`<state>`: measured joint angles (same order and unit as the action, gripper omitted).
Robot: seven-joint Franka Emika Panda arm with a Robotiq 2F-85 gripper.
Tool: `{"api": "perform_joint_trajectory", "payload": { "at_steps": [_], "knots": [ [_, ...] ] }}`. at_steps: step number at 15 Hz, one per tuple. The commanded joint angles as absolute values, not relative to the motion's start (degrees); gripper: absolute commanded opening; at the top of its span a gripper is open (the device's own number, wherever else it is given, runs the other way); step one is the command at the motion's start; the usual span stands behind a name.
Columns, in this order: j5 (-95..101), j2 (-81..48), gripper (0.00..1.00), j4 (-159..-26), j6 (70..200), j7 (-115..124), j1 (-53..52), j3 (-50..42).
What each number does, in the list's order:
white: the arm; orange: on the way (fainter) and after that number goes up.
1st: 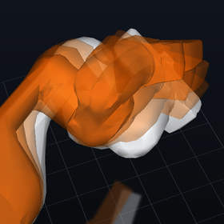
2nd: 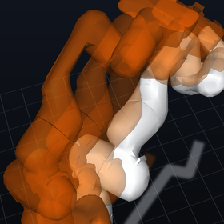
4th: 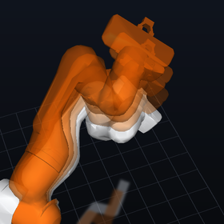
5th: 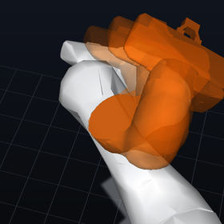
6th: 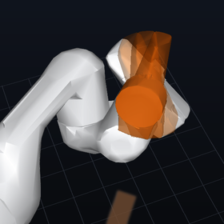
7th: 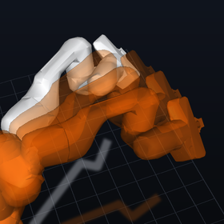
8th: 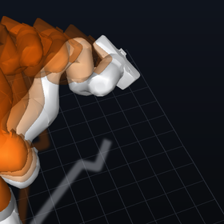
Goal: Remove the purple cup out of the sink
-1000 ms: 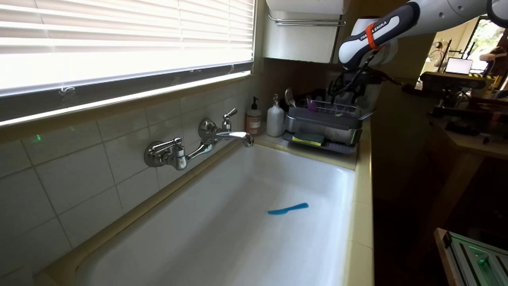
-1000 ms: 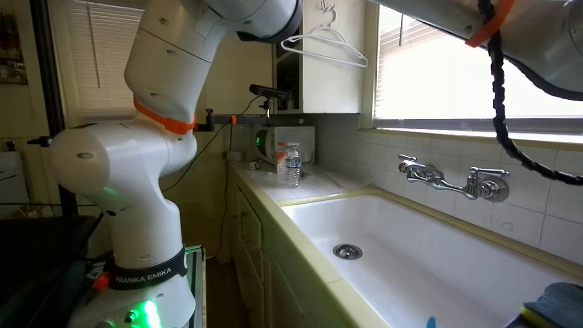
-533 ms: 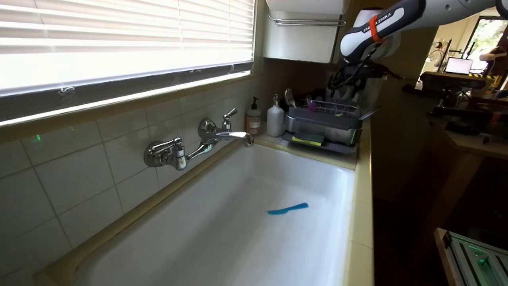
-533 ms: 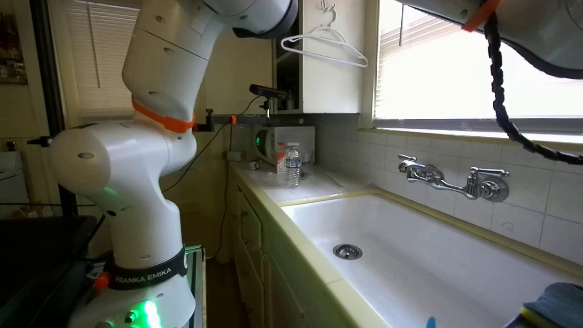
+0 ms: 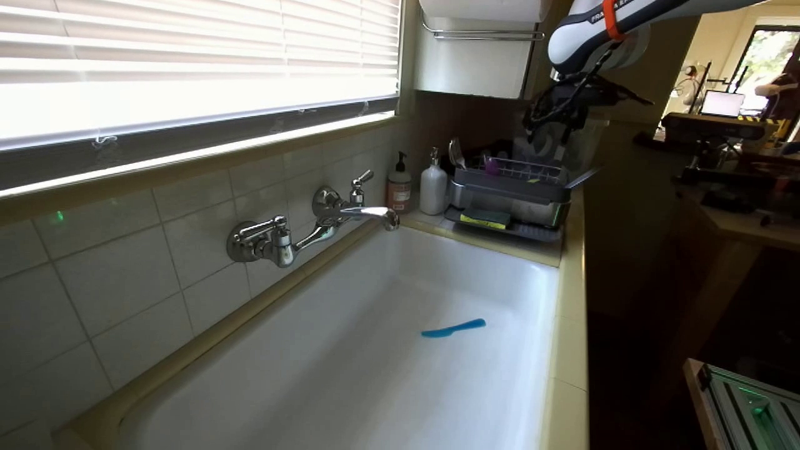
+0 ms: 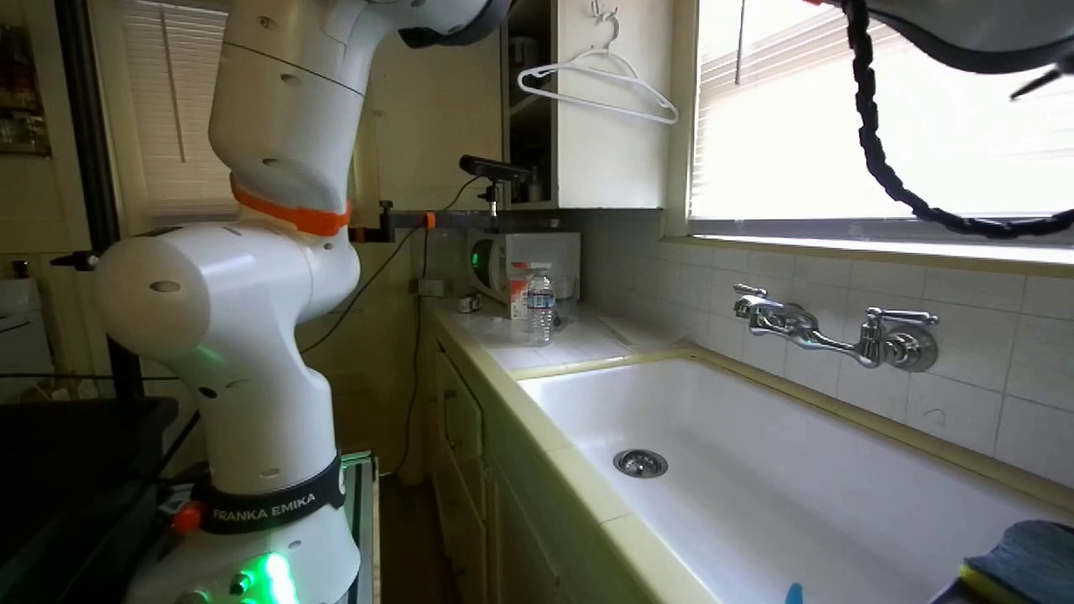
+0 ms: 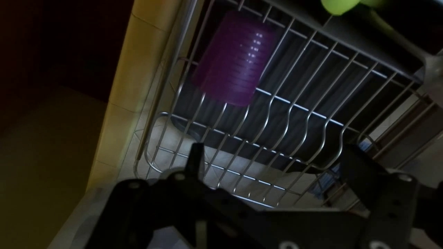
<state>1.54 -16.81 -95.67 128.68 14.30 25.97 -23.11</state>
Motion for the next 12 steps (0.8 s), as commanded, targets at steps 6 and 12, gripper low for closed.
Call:
{"api": "perform_joint_trajectory", "payload": {
  "at_steps": [6,12],
  "knots": [
    [9.0,-5.1,1.0,-108.2,125.4,16.4,21.8,-23.2],
    [10.0,2.6,1.0,-116.6,126.8,16.8,20.9,-21.9]
  ]
}}
